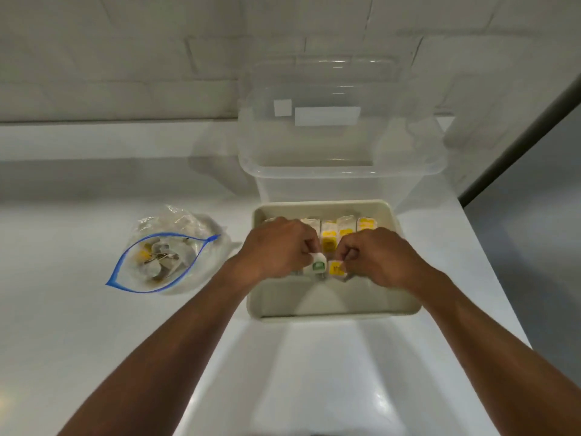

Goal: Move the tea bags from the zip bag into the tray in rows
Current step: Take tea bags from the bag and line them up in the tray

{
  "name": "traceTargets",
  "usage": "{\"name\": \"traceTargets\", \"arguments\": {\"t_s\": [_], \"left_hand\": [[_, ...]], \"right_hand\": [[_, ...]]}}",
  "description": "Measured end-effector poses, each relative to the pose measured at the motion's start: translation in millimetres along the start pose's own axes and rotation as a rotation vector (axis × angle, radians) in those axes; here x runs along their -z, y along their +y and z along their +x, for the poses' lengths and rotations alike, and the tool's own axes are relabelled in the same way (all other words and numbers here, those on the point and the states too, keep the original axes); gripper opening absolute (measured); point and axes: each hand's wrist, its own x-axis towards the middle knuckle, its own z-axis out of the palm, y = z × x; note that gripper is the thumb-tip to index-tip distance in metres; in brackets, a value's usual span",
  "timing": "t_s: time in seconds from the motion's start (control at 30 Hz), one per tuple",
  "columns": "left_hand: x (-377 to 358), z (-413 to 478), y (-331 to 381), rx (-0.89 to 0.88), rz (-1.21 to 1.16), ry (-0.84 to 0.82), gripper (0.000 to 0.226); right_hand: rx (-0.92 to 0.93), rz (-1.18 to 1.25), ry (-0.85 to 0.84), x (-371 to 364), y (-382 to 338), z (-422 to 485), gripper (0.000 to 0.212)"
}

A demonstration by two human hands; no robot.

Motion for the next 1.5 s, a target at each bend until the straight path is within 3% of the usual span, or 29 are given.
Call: {"name": "traceTargets", "arguments": {"t_s": [0.13, 0.3, 0.83, 1.03, 1.23, 1.5], "left_hand": [[-16, 11, -1, 0.017, 0.042, -0.143, 0.009], [-27, 39, -8, 0.062, 0.227, -0.044, 0.017], [-28, 59, -20, 0.064, 0.218, 0.019, 0.007], [-19, 46, -20, 0.037, 0.261, 0.152, 0.017], [-36, 26, -8, 0.057, 0.573, 0.032, 0.044], [-40, 29, -3, 0.085, 0.602, 0.02, 0.053]], "right_hand": [[0.011, -0.123, -0.082, -7, 4, 5, 0.014], [0.021, -0.191, 0.015, -8, 1, 25, 0.008], [-0.023, -0.1, 0.135, -17, 4, 43, 0.016], [-0.027, -0.154, 0.249, -17, 1, 30, 0.012], [-0.06, -0.314, 0.108, -28, -10, 8, 0.032], [-0.089, -0.271, 0.108, -23, -14, 9, 0.032]]}}
